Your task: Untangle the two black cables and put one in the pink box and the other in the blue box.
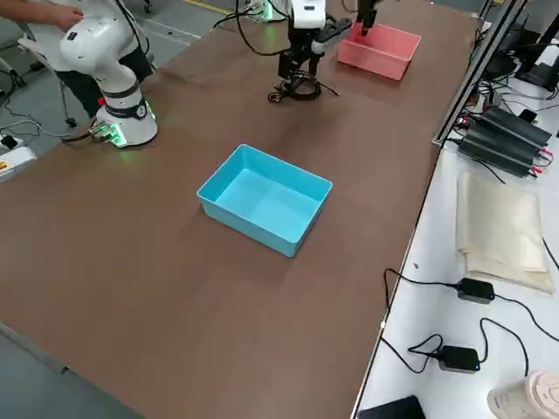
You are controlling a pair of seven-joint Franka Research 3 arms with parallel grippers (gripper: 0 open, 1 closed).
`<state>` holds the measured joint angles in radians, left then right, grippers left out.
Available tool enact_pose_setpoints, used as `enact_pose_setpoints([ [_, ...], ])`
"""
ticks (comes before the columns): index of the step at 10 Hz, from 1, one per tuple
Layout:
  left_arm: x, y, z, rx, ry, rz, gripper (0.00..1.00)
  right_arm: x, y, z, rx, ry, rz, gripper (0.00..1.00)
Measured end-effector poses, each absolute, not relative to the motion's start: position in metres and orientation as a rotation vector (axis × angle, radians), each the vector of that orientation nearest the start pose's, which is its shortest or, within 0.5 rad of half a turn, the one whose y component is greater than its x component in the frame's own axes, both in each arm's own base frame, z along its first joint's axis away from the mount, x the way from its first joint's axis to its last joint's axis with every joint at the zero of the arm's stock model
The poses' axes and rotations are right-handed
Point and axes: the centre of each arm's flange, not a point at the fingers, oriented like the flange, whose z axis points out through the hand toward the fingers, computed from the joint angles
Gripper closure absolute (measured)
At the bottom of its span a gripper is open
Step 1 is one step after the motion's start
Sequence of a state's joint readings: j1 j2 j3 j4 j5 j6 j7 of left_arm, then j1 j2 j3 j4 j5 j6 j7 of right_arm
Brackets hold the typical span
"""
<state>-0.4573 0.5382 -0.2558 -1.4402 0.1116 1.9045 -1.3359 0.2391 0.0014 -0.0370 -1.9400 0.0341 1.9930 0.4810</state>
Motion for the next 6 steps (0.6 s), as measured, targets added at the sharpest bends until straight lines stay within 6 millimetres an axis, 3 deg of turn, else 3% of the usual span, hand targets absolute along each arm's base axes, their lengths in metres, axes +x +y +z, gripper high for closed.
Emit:
enact_pose_setpoints([
  [2,0.543,-0.452,0.349,-2.821,-1.255,0.105,0.0,0.539,0.139,0.446,-3.025,0.528,-0.043,0.0],
  [6,0.525,-0.496,0.286,-2.488,-1.859,0.123,0.0,0.507,0.197,0.39,-2.986,0.651,-0.065,0.0],
])
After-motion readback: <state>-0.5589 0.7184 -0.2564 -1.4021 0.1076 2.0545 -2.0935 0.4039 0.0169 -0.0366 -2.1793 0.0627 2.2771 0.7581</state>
